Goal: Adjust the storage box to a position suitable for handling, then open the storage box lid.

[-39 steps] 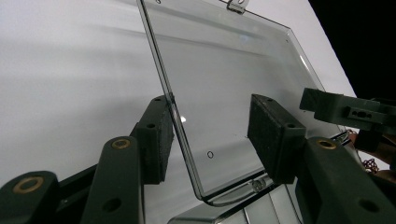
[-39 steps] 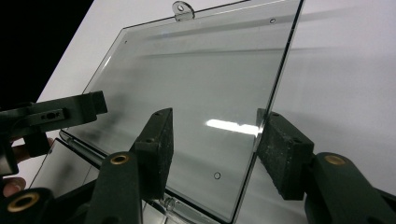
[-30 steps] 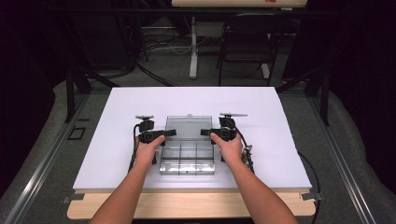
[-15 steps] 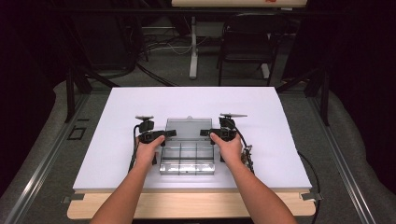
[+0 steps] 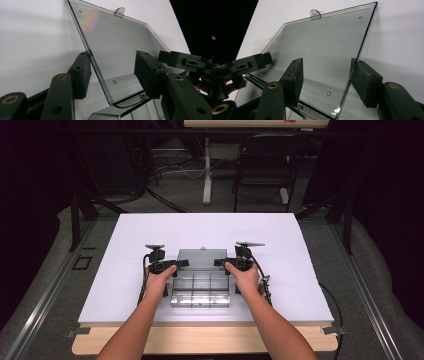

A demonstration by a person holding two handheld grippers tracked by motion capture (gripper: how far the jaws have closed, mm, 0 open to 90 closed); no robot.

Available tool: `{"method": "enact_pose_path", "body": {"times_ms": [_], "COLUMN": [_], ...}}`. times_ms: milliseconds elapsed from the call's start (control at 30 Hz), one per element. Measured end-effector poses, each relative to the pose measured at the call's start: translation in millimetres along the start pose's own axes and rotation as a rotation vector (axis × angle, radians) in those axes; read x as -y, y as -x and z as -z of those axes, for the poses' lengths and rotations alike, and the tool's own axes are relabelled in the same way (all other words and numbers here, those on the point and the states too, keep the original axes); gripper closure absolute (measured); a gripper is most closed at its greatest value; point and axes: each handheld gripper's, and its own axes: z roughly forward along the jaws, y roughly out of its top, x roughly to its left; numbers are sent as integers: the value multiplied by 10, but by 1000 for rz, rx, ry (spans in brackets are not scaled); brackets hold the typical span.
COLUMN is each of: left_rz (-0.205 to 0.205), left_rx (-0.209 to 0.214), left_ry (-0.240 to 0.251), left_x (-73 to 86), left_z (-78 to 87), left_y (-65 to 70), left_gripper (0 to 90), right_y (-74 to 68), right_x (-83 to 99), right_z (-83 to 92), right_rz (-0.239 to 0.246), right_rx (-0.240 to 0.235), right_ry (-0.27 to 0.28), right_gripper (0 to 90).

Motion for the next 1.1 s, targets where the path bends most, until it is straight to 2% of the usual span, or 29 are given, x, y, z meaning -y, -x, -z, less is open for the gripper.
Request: {"method": "enact_pose_path", "body": {"times_ms": [233, 433, 500, 767, 833, 1000, 1100], "left_rz": [-9, -20, -35, -64, -92, -101, -122], "left_rx": [-1, -7, -14, -23, -34, -34, -31], "left_ry": [1, 2, 7, 25, 31, 39, 39], "left_x": [3, 10, 18, 42, 49, 77, 93], "left_z": [6, 42, 71, 216, 254, 325, 357], "left_y": [8, 11, 10, -13, -11, 4, 29], "left_gripper": [471, 468, 468, 472, 471, 468, 482], "right_y": [5, 14, 19, -1, -9, -40, -58], "right_x": [-2, 4, 8, 25, 24, 39, 65], "right_z": [12, 50, 80, 288, 342, 434, 473], "right_rz": [-1, 8, 6, 78, 100, 121, 151], "right_rx": [-2, 14, 19, 42, 35, 30, 32], "right_ry": [-6, 9, 19, 94, 97, 113, 107], "right_gripper": [451, 459, 467, 509, 508, 489, 475]}}
